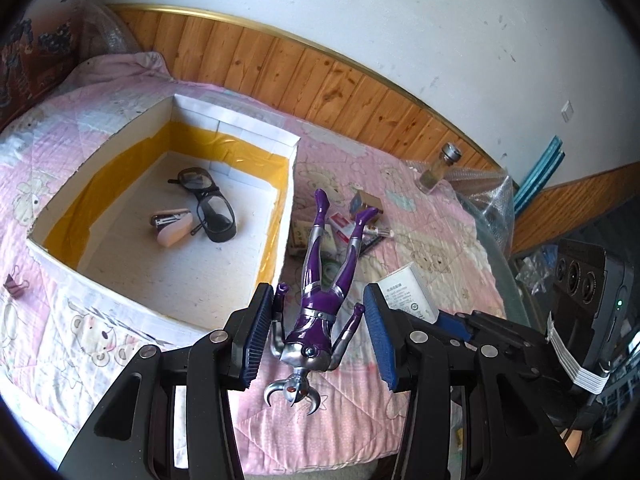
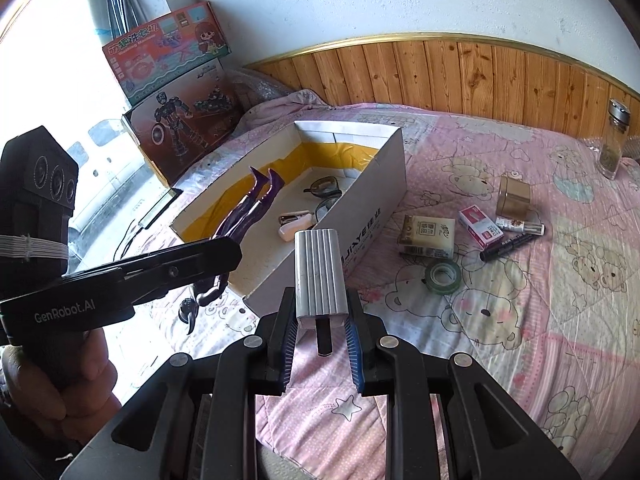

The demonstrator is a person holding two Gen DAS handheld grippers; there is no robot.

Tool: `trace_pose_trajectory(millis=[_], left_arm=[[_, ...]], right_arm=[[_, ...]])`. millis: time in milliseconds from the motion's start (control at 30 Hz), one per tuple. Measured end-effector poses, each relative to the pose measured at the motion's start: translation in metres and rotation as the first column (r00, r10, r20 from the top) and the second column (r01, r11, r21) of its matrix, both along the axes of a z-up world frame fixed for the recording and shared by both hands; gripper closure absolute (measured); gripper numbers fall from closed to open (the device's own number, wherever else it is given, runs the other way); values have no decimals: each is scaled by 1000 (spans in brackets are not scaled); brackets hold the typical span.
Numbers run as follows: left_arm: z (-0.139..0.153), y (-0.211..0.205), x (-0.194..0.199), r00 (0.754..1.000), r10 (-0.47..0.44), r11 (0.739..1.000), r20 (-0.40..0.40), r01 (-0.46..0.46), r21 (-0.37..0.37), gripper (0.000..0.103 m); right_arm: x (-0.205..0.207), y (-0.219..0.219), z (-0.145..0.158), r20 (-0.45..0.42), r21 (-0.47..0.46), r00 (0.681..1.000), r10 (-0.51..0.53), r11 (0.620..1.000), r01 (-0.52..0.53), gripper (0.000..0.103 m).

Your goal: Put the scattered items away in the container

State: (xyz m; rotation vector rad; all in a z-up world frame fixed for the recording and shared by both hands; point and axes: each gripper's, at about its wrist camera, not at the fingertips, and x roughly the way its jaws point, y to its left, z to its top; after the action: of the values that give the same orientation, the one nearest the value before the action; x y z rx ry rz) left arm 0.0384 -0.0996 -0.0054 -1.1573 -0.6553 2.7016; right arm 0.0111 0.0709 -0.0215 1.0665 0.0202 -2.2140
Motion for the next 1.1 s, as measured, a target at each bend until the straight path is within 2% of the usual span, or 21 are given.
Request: trace_pose_trajectory(millis=[500, 1100], left_arm=[[1, -43, -13, 999, 53, 998, -2, -53, 34, 55], [-7, -96, -29, 993, 117, 991, 16, -118, 59, 55]], right_arm=[[-17, -43, 15, -15, 7, 999, 46, 999, -46, 79], [-36, -92, 14, -3, 31, 995, 101, 994, -100, 79]])
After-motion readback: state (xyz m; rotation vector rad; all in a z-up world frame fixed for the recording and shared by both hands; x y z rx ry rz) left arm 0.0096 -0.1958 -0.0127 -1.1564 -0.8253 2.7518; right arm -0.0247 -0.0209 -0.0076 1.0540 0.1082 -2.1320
